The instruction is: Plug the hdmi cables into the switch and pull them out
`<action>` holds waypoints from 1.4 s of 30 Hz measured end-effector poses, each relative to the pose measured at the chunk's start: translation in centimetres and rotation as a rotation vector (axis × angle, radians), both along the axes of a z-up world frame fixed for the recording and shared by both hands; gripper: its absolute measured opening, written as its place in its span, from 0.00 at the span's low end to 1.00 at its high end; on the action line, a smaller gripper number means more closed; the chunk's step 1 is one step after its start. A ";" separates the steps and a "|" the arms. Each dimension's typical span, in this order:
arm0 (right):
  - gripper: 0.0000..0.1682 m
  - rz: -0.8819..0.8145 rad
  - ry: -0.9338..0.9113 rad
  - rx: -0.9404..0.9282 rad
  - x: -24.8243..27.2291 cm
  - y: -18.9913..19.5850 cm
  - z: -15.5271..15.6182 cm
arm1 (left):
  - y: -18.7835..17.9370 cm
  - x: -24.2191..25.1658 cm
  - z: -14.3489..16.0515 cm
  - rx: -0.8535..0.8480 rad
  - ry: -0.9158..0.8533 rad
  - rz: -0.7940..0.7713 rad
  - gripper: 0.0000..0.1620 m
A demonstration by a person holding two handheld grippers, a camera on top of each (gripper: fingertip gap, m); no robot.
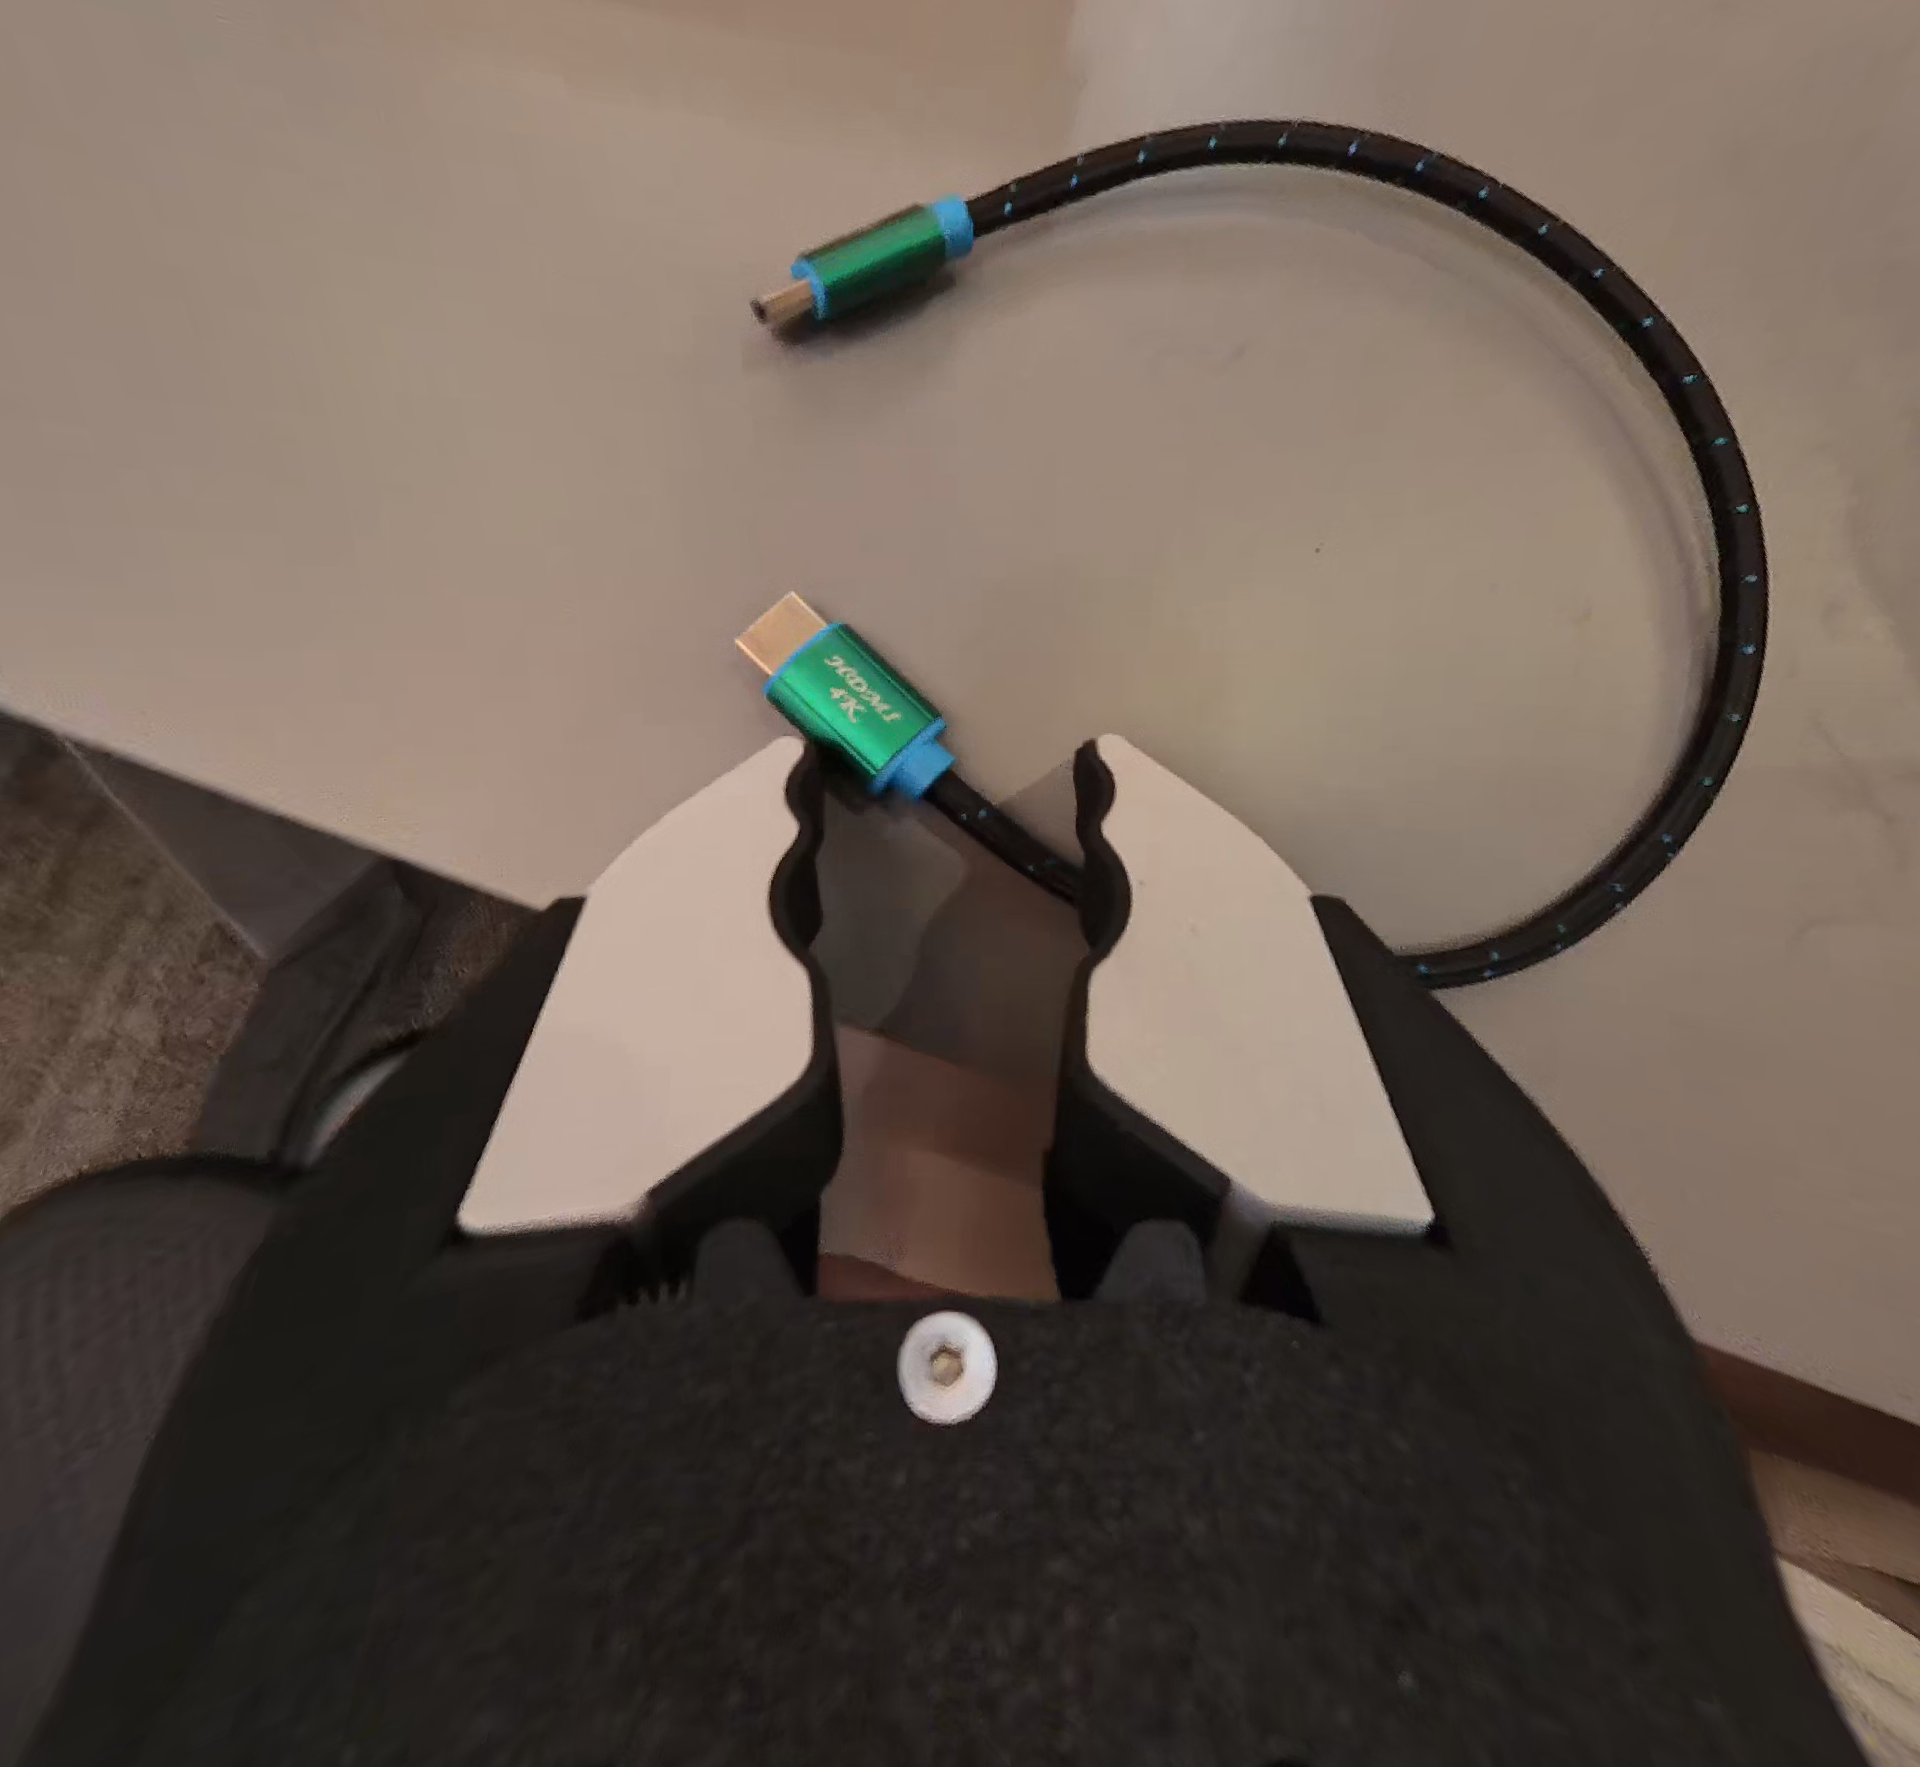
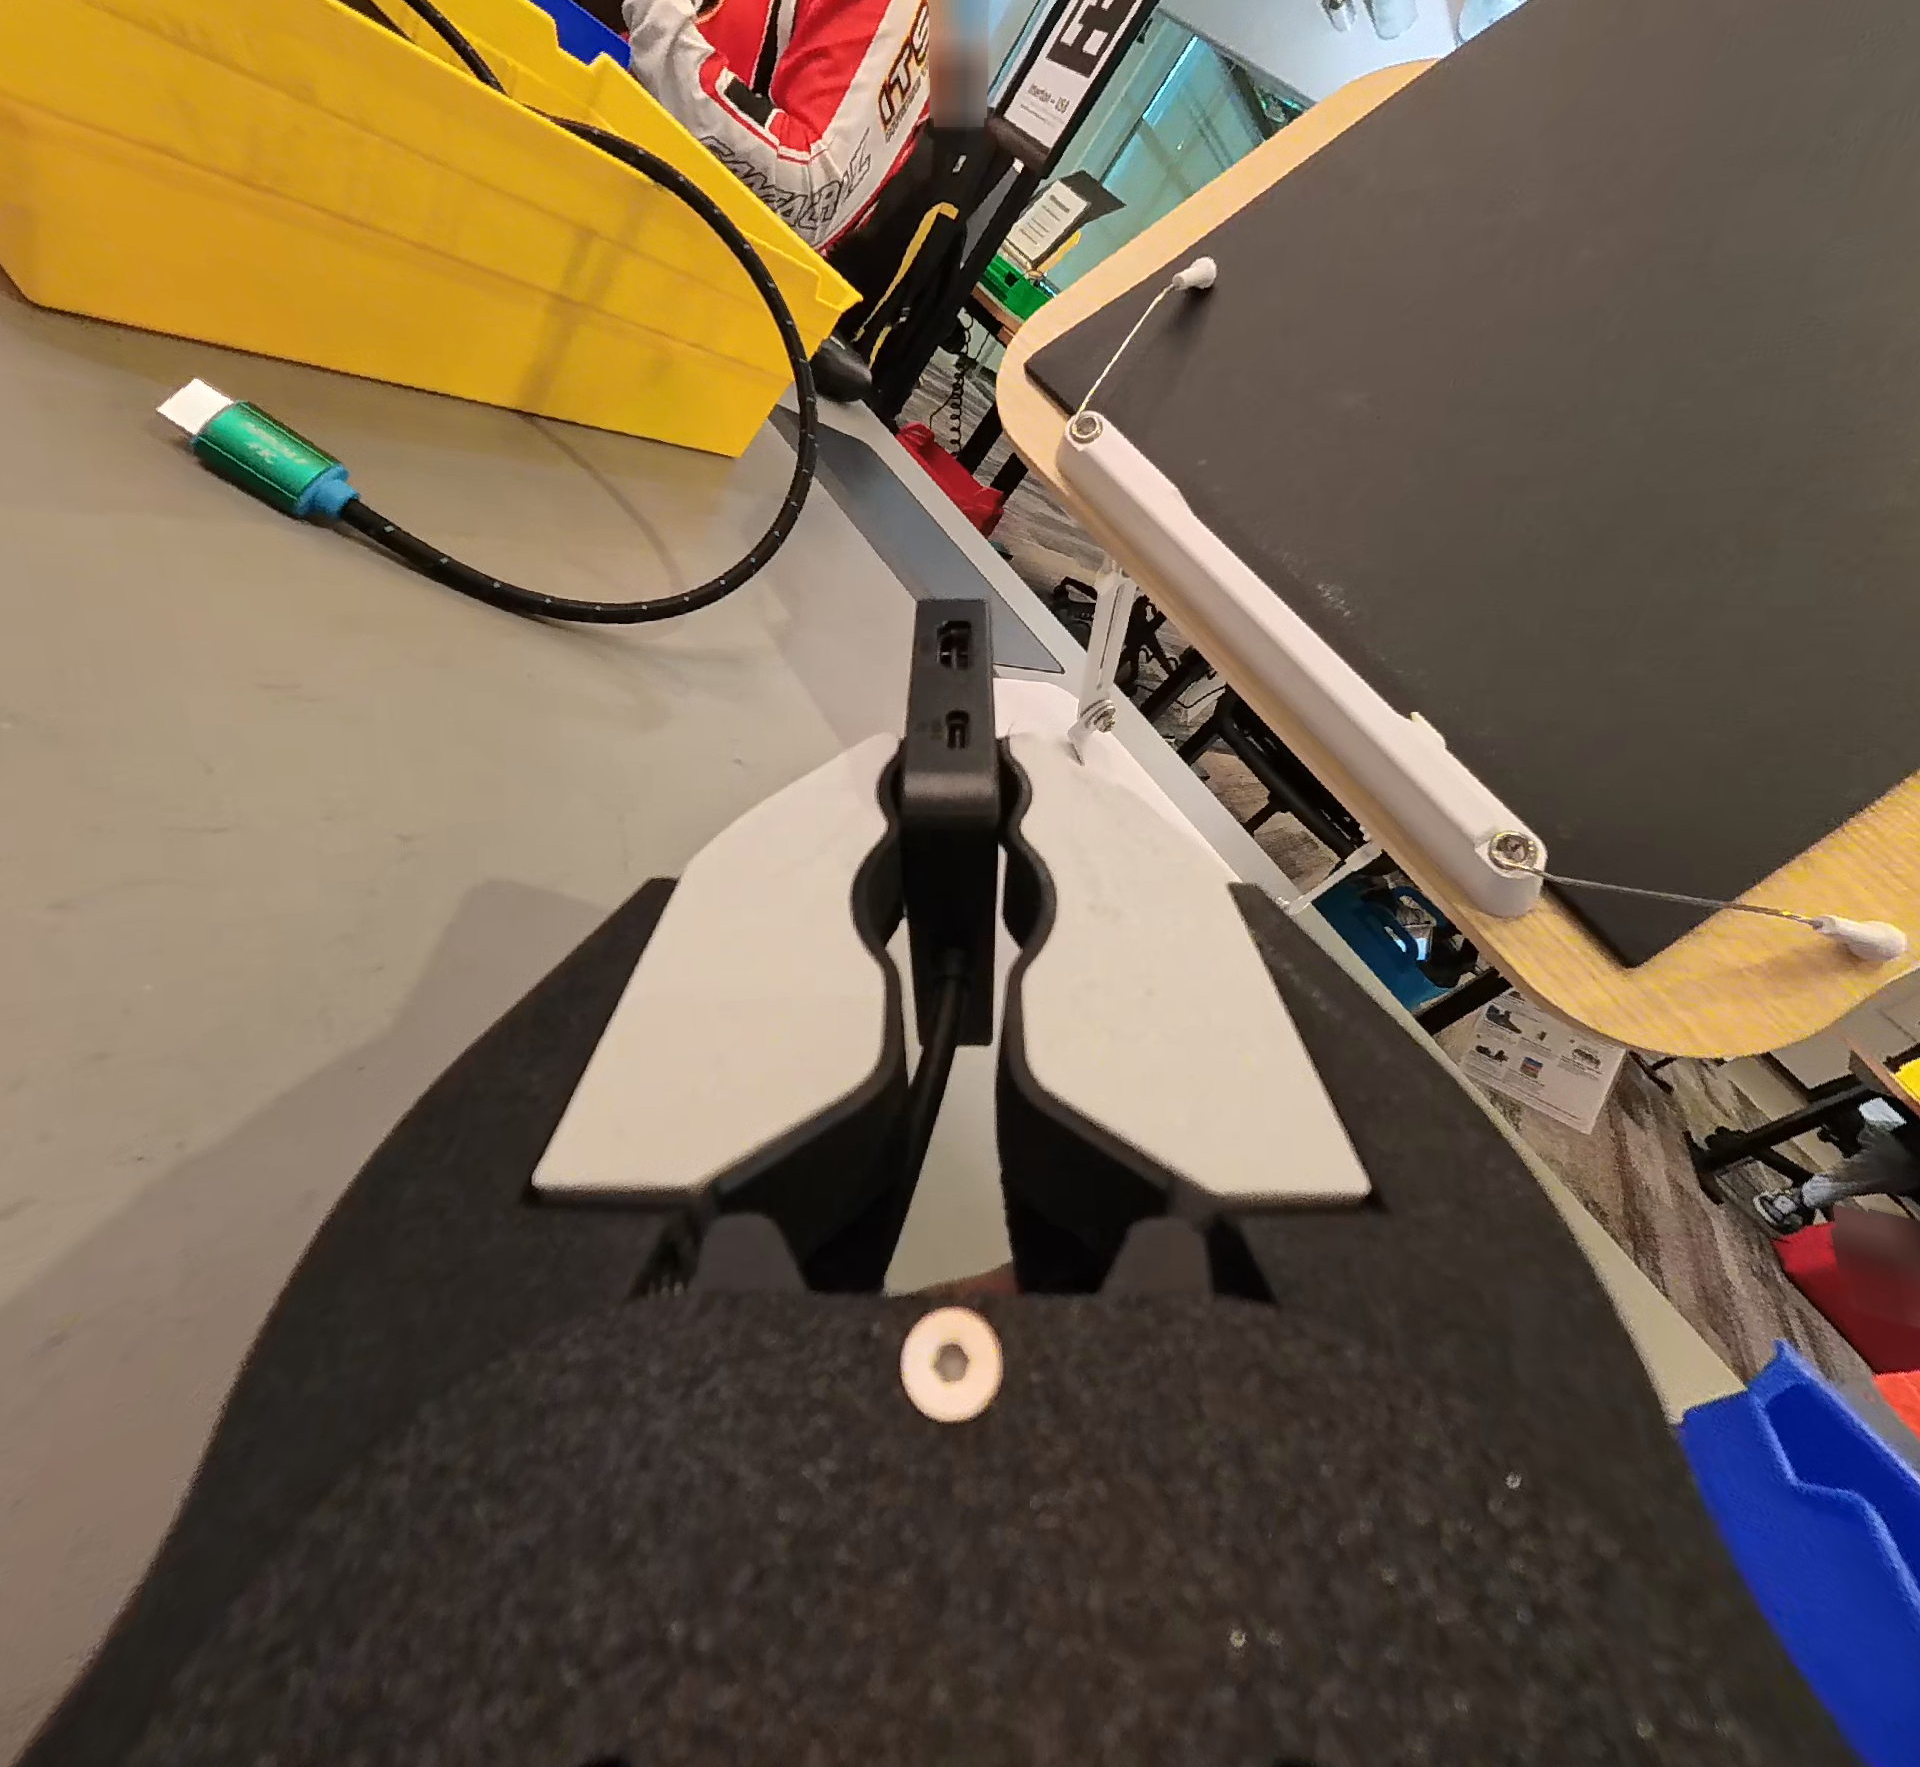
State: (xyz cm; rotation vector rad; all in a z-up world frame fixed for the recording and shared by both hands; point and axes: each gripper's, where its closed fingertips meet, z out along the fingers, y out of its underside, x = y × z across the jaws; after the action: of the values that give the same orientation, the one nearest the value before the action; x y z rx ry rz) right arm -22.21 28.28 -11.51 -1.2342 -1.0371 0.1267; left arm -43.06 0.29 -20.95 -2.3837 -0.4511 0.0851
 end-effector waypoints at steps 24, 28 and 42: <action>0.08 0.008 -0.014 0.005 -0.2 -0.1 -0.2 | 6.4 -2.6 0.0 0.027 0.115 -0.213 0.08; 0.08 0.011 -0.017 0.004 -0.3 -0.1 -0.2 | 6.2 -1.7 -0.1 0.052 0.076 -0.195 0.07; 0.08 0.053 -0.093 0.144 -1.5 -1.6 -0.2 | 10.7 2.0 6.9 0.055 0.139 -0.822 0.04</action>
State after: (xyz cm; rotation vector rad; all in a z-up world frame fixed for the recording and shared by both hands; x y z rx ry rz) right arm -23.69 26.65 -11.66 -1.0907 -1.1402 0.0343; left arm -41.08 11.00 -14.09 -2.3068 0.5925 -0.1332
